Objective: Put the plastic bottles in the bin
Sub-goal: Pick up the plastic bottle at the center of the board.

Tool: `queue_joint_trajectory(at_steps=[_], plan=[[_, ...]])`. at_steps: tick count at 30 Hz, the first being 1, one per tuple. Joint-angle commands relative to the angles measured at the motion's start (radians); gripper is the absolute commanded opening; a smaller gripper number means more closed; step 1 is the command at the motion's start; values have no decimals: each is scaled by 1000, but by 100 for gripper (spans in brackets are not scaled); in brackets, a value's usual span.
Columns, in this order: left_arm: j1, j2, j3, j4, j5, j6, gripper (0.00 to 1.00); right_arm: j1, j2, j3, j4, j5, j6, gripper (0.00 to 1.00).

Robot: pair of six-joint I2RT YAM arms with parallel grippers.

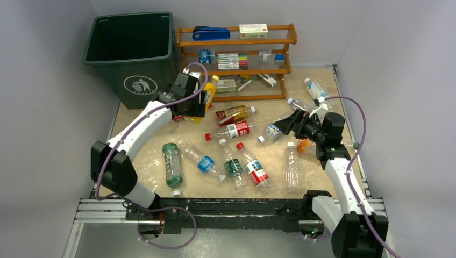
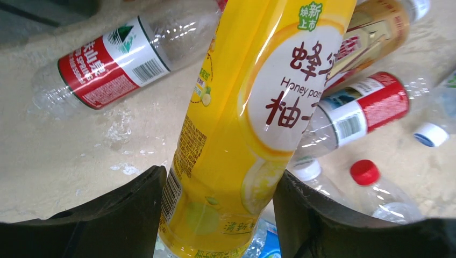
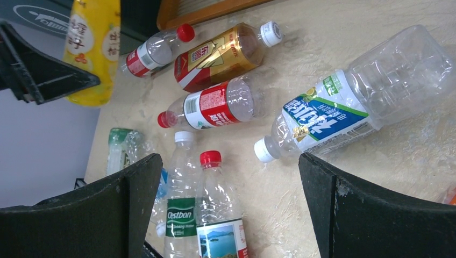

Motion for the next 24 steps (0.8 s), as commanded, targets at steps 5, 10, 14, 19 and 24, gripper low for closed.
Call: queue_joint_trajectory(at_steps=[5,10,14,19,24], plan=[[-5,-98,140,-48,152,-17,48,4,-30,-5,42,-27,15,100],[-5,-129,186,-48,245,-36,49,4,-40,-8,38,-26,18,100],[-6,-152,226,-41,307,-52,49,4,-47,-8,34,-26,20,100],[8,-147,333,-51,283,-59,50,4,-48,-10,35,-28,25,100],[90,-66,468,-47,352,-74,50,4,-55,-10,31,-30,27,100]])
